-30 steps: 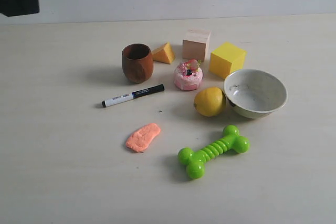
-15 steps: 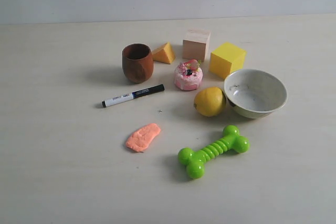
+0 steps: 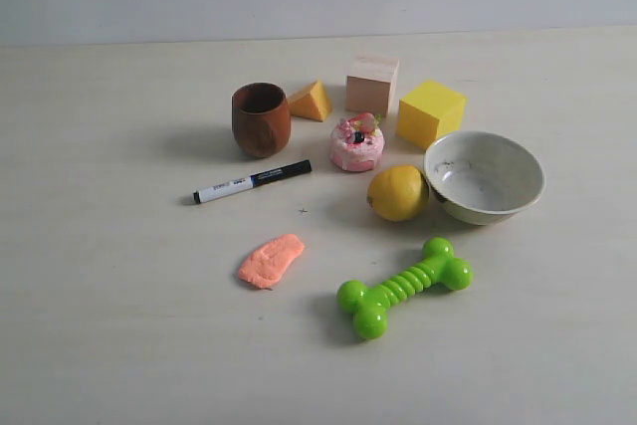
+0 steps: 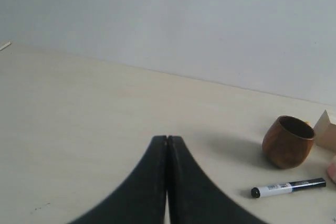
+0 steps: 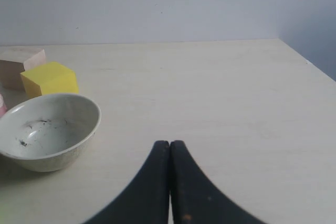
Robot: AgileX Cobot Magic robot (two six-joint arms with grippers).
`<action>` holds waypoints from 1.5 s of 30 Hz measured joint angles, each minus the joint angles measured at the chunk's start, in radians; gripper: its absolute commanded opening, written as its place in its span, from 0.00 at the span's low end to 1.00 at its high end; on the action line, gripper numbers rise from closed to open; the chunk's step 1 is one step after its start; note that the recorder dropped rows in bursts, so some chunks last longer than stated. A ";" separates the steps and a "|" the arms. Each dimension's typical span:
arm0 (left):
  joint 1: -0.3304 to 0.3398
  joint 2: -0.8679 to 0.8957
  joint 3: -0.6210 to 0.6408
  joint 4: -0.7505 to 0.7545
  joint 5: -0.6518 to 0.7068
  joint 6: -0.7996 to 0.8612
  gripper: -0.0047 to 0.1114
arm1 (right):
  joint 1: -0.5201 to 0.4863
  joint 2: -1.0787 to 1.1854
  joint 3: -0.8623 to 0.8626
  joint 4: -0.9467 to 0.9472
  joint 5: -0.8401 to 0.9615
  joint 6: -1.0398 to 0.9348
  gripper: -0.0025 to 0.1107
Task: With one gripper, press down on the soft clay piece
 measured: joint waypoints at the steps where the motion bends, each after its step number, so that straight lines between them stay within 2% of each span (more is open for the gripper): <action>1: 0.000 -0.008 0.011 0.000 0.000 0.000 0.04 | 0.000 0.000 0.000 0.000 0.000 0.000 0.02; 13: 0.000 -0.150 0.107 0.000 -0.013 0.000 0.04 | 0.000 0.000 0.000 0.000 0.000 0.000 0.02; 20: 0.000 -0.150 0.107 0.079 -0.005 -0.004 0.04 | 0.000 0.000 0.000 0.000 0.000 0.000 0.02; 28: 0.000 -0.150 0.107 0.162 0.105 -0.004 0.04 | 0.000 0.000 0.000 0.000 0.000 0.000 0.02; 33: 0.000 -0.150 0.107 0.198 0.123 -0.004 0.04 | 0.000 0.000 0.000 0.000 0.000 0.000 0.02; 45: 0.000 -0.150 0.107 0.209 0.133 -0.004 0.04 | 0.000 0.000 0.000 0.000 0.000 0.000 0.02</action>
